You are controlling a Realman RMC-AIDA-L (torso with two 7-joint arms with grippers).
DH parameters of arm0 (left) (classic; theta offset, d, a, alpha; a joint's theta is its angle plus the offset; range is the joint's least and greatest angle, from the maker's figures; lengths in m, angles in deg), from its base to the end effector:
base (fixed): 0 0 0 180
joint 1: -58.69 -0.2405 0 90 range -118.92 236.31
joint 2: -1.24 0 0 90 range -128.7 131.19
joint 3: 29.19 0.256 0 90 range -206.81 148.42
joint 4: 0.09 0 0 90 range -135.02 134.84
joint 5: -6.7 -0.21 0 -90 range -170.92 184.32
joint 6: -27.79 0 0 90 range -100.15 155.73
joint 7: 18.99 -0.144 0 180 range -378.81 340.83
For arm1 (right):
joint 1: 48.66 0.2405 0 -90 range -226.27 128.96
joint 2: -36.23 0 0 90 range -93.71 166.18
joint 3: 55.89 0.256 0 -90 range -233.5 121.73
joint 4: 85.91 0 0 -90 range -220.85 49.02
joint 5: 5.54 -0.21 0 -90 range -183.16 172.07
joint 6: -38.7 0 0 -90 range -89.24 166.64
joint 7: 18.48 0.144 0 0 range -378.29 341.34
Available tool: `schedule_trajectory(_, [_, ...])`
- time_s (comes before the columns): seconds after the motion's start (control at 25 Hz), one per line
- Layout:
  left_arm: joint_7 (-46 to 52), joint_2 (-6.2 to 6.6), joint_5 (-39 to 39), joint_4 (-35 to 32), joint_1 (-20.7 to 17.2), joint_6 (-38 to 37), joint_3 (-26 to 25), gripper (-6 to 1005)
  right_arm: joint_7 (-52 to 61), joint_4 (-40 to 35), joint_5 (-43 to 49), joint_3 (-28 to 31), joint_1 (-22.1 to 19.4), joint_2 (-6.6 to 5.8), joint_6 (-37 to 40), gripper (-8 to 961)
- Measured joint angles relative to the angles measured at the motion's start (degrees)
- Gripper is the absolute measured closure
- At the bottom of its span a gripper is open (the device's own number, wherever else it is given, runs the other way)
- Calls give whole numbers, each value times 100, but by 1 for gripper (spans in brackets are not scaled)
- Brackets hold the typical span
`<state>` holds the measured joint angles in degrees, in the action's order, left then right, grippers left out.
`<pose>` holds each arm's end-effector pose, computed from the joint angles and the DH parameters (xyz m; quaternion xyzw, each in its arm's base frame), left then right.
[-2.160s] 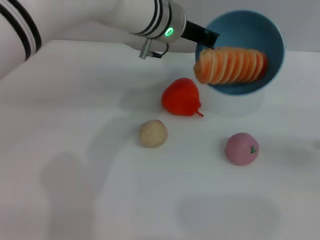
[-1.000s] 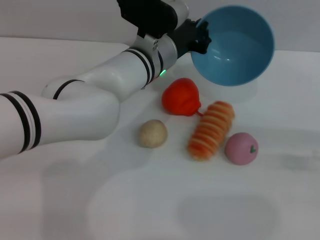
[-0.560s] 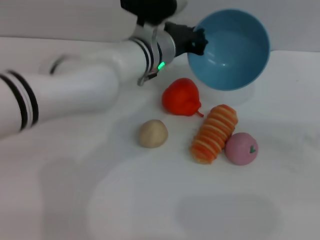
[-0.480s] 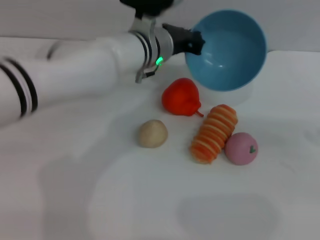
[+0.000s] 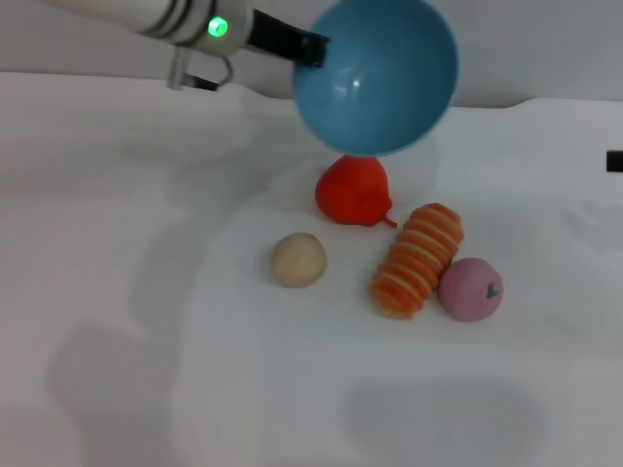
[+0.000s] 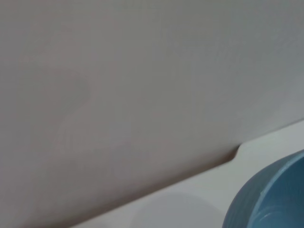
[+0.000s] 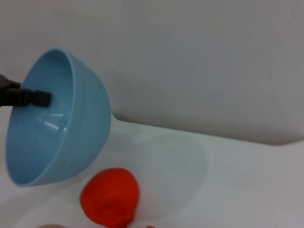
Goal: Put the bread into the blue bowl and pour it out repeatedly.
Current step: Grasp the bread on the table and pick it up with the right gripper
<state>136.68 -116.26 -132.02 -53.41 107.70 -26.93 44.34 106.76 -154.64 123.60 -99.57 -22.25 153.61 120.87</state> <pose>-0.1366 0.4573 -0.0114 -0.8643 -0.4039 -0.0494 0.2957 0.2678 0.3622 0.0945 -0.8588 0.4190 0.1112 0.2731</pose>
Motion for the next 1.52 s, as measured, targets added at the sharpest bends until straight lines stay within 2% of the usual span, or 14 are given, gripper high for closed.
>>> schedule_trajectory(0.16, [412,7,-733,-478,29,-862,-294,985,106,-54,119,-120,117,-7,85,530])
schedule_trajectory(0.36, [516,6,-1044,-845,-56,-1551,-522,986,887,155,706,-255,504,-73,294,530])
schedule_trajectory(0.6, [517,1,-1071,-982,-238,-1662,-603,986,815,505,708,-433,700,-53,361,529])
schedule_trajectory(0.84, [515,-11,-1076,-1135,-442,-1706,-605,986,475,1662,689,-564,1113,-100,283,529])
schedule_trajectory(1.08, [447,-5,-1079,-1144,-466,-1705,-605,987,687,2056,756,-638,1259,-8,-416,530])
schedule_trajectory(1.32, [416,14,-1079,-1146,-459,-1669,-589,987,1041,2756,780,-670,1390,5,-1267,530])
schedule_trajectory(1.52, [369,15,-1087,-1146,-449,-1634,-594,987,1047,3282,769,-698,1615,90,-1878,529])
